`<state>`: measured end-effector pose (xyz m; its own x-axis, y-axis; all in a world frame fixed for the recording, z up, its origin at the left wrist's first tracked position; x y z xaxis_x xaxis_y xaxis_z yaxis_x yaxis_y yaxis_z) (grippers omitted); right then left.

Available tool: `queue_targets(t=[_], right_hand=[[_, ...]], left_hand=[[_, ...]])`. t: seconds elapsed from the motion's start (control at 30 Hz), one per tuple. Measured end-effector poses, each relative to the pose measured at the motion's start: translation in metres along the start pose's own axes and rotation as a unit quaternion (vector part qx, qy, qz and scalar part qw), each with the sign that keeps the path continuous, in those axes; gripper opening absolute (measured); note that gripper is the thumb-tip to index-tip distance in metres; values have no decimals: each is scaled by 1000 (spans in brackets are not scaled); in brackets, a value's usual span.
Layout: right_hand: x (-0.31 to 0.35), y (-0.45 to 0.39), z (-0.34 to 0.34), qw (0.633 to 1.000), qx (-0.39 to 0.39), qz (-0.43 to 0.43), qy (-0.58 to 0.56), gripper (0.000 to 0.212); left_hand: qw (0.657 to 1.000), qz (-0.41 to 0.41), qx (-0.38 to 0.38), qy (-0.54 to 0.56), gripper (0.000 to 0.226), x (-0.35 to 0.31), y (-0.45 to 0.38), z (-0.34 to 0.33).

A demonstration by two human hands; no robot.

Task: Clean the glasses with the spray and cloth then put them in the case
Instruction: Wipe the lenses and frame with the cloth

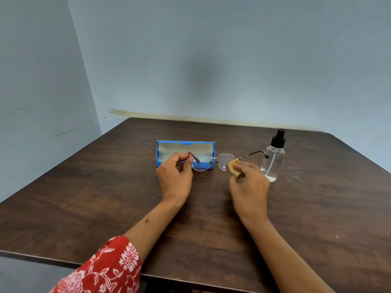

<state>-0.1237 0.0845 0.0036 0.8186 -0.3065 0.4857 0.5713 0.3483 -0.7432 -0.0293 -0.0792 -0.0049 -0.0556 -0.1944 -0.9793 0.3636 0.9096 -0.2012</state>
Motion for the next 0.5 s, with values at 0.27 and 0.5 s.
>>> queue_targets(t=[0.27, 0.5], right_hand=[[-30, 4, 12, 973, -106, -169, -113, 21], [-25, 2, 8, 966, -90, -177, -168, 19]], left_hand=[[999, 28, 5, 29, 11, 3, -1, 1], [998, 46, 28, 33, 12, 3, 0, -1]])
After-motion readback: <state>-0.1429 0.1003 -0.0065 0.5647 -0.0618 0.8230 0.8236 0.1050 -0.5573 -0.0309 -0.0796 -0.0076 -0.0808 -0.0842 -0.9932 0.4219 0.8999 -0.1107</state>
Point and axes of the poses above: each hand's wrist, its own y-axis away from the middle knuckle, its own z-axis out of the back of the hand, x = y × z, the point moved 6 cm from there along -y, towards the middle knuckle, and after that the axes turned 15 degrees about z, right-handed, at the moved point
